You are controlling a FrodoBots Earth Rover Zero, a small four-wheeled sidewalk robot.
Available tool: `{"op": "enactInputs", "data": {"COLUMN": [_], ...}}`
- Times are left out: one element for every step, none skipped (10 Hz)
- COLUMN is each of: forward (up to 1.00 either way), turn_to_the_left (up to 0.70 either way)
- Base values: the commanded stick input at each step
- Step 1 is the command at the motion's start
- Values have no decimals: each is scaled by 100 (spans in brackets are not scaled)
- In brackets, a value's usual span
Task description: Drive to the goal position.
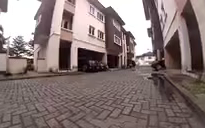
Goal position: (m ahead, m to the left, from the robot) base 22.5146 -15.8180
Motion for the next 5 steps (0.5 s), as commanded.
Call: {"op": "enactInputs", "data": {"forward": [50,50,50,50,50], "turn_to_the_left": [0,0,0,0,0]}}
